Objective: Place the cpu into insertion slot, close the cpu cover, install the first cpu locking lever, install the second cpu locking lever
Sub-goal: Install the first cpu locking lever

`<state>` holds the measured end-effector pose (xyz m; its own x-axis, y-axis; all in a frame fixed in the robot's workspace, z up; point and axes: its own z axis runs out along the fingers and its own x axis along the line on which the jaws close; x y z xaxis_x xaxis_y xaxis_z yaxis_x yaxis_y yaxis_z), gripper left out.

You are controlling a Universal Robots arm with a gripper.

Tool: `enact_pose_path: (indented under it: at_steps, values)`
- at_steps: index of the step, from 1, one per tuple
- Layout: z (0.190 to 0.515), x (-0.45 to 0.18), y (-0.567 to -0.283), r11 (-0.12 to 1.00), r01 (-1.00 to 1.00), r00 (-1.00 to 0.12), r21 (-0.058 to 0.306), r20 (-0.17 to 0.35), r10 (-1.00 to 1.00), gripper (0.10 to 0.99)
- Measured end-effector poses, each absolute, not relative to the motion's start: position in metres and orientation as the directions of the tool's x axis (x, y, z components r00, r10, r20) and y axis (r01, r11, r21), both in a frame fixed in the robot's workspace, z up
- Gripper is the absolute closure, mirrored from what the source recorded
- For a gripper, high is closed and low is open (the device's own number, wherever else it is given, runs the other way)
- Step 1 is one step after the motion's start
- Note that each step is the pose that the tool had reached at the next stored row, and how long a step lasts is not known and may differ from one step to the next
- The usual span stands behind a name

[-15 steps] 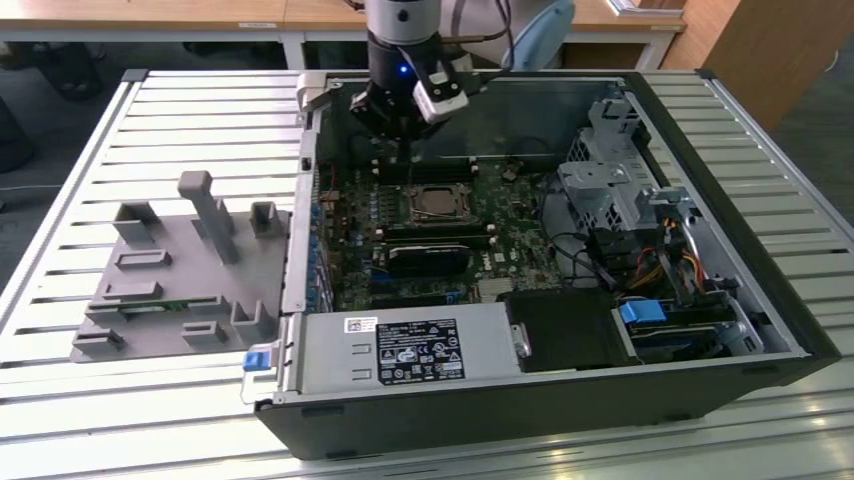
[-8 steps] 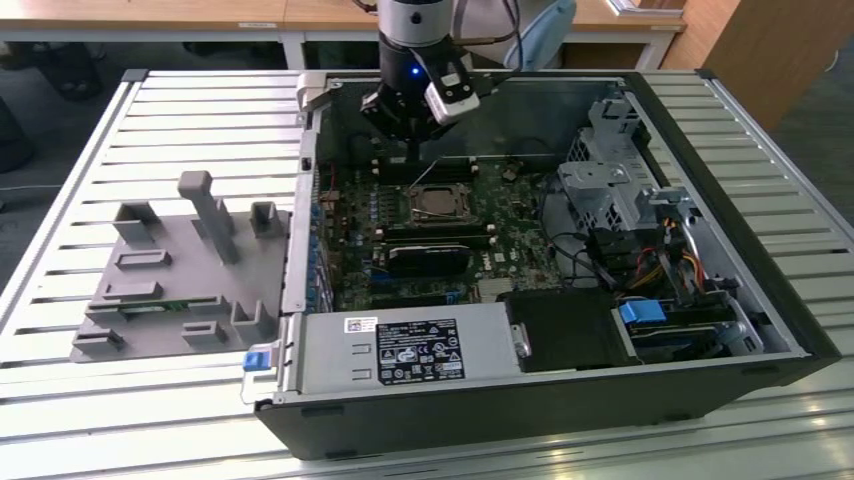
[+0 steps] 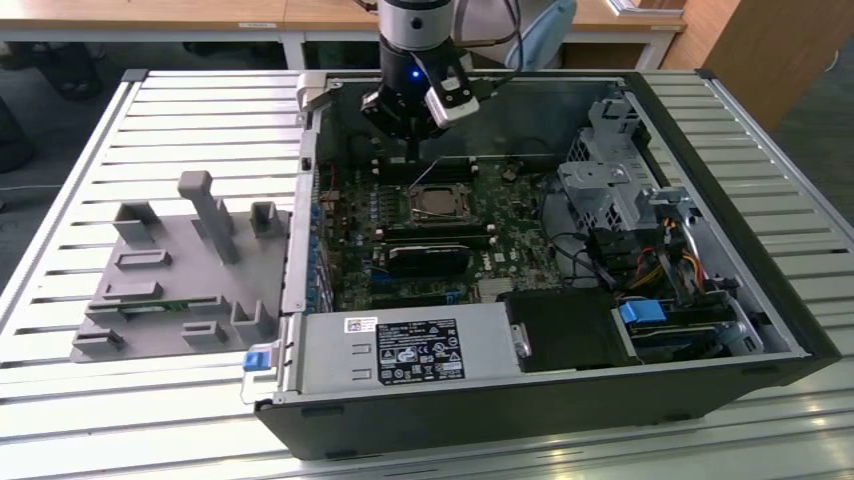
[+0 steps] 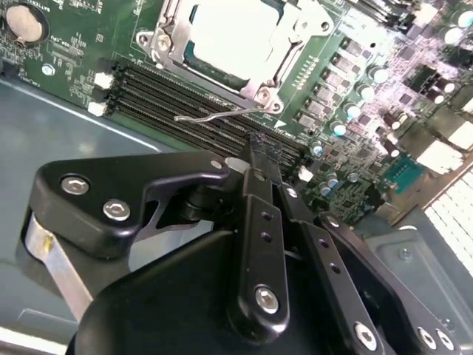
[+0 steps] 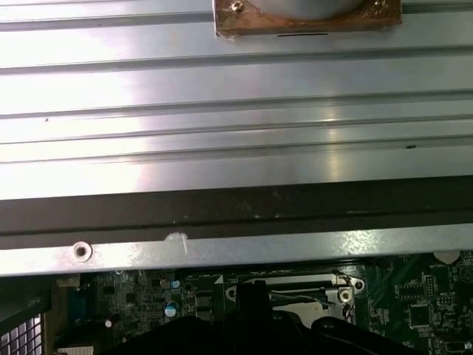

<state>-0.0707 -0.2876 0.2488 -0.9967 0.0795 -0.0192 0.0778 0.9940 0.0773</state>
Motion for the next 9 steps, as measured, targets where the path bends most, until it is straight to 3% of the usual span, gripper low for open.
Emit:
enact_pose_path:
  at_steps: [9]
  values:
    - [0.242,-0.055,-0.288,0.994,0.076,-0.997,0.077,-0.019,0.078,0.980]
